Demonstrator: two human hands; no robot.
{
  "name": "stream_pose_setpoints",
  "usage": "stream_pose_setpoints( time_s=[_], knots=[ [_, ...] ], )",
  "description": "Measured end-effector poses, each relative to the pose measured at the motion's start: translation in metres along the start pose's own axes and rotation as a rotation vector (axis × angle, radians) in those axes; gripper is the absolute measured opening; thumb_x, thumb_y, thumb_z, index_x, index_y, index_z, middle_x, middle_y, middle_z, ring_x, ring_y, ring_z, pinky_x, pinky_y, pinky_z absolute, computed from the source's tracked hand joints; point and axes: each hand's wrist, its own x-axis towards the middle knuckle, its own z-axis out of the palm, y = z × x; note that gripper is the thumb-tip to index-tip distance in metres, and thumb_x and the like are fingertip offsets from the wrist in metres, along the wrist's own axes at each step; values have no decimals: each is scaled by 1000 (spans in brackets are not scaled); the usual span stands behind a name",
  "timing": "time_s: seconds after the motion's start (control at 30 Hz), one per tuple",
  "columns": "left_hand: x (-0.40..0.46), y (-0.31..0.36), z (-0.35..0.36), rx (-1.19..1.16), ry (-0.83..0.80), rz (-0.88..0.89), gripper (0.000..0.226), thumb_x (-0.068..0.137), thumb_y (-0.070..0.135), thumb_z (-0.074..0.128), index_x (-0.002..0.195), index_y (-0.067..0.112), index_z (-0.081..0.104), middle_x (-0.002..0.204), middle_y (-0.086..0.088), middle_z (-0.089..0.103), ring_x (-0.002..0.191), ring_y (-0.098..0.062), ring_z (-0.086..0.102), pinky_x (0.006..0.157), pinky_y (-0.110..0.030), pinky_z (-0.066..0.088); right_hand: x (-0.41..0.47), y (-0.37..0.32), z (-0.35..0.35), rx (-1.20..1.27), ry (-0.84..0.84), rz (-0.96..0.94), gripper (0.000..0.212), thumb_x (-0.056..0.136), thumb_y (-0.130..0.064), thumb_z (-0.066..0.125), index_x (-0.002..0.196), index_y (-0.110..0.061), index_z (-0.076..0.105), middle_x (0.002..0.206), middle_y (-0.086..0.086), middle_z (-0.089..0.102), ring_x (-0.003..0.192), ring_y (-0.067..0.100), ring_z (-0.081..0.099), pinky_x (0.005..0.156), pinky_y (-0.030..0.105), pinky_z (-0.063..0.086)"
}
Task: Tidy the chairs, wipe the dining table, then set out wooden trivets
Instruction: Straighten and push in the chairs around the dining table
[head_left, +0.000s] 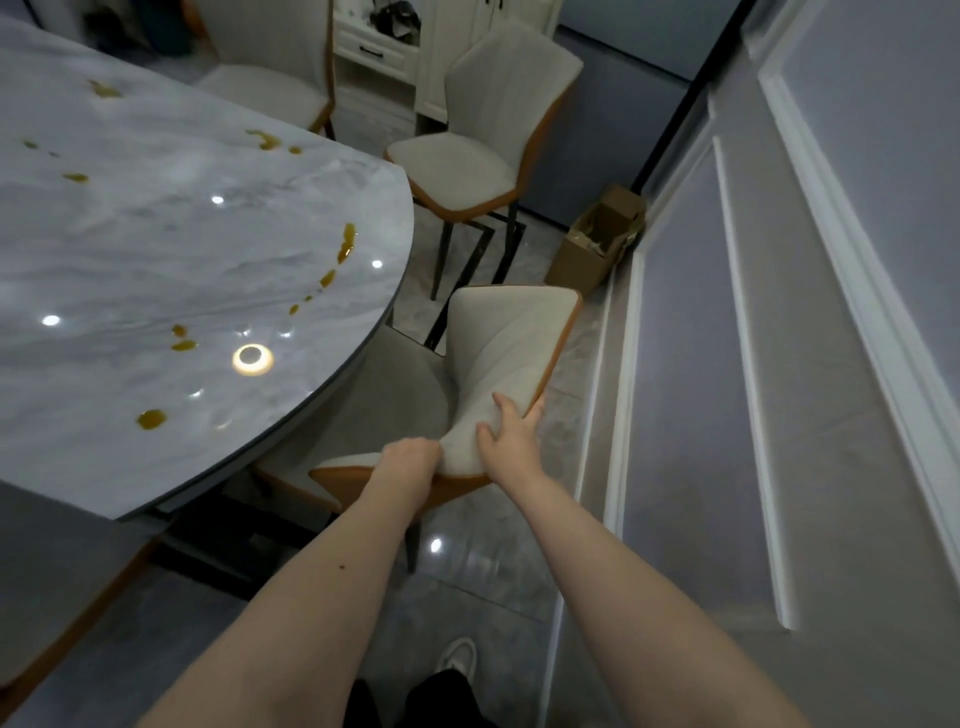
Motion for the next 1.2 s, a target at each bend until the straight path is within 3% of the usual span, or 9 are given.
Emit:
stream_pose_setpoints(
  time_s=[0.23,0.4,0.47,0.6,0.77,0.97,1.03,1.1,1.2],
  knots=[
    [-6,-4,-12,-96,-117,-19,53,85,24,65,130,12,41,133,-10,49,122,-29,50,98,-39,41,-2,-2,-13,34,-117,7,56,95,-32,56,145,-23,35,155,15,-24,137,36,30,108,28,31],
    [-1,-11,-39,-97,-226,-71,41,88,16,56,128,13,49,131,-12,50,115,-34,52,98,-40,44,-2,-1,-42,1,-179,-27,50,91,-30,62,138,-20,47,154,14,12,138,32,31,108,26,31],
    [3,-9,-53,-140,-175,-104,36,92,15,48,128,11,49,130,-13,51,112,-35,53,99,-41,43,0,-1,-54,-33,-171,-41,48,91,-23,62,137,-15,49,147,16,26,130,31,40,109,28,35],
    [23,7,-84,-176,-72,-52,32,99,16,37,127,9,50,128,-12,53,110,-34,53,96,-38,43,14,0,-78,-25,-129,-43,44,93,-18,60,135,-11,49,138,12,39,120,26,49,92,21,40],
    [62,52,-114,-56,-17,44,29,93,16,48,121,15,55,123,-9,57,109,-30,56,90,-37,46,46,12,-110,-63,-110,-54,43,93,-18,59,134,-10,50,140,11,40,129,26,45,109,34,37],
    [138,110,-139,31,81,25,37,92,14,52,129,17,46,121,-7,55,105,-27,57,82,-34,47,121,45,-159,-106,-102,-78,45,95,-18,56,138,-10,47,145,10,39,132,24,41,110,33,34],
    [171,133,-155,36,90,-7,40,93,16,53,132,16,46,126,-7,53,110,-27,56,86,-34,48,158,56,-181,-113,-98,-90,45,95,-18,56,138,-9,46,145,10,40,132,24,42,109,30,34],
    [199,151,-172,16,123,-51,36,93,15,53,129,14,50,125,-8,56,109,-26,58,88,-32,48,191,63,-203,-127,-88,-99,46,95,-18,57,138,-10,46,144,10,41,131,24,43,107,30,35],
    [232,174,-190,49,179,-26,28,94,13,46,121,14,53,119,-7,59,107,-28,59,78,-33,43,239,71,-236,-163,-95,-101,47,94,-19,57,139,-9,46,143,11,43,129,25,44,105,31,35]
  ],
)
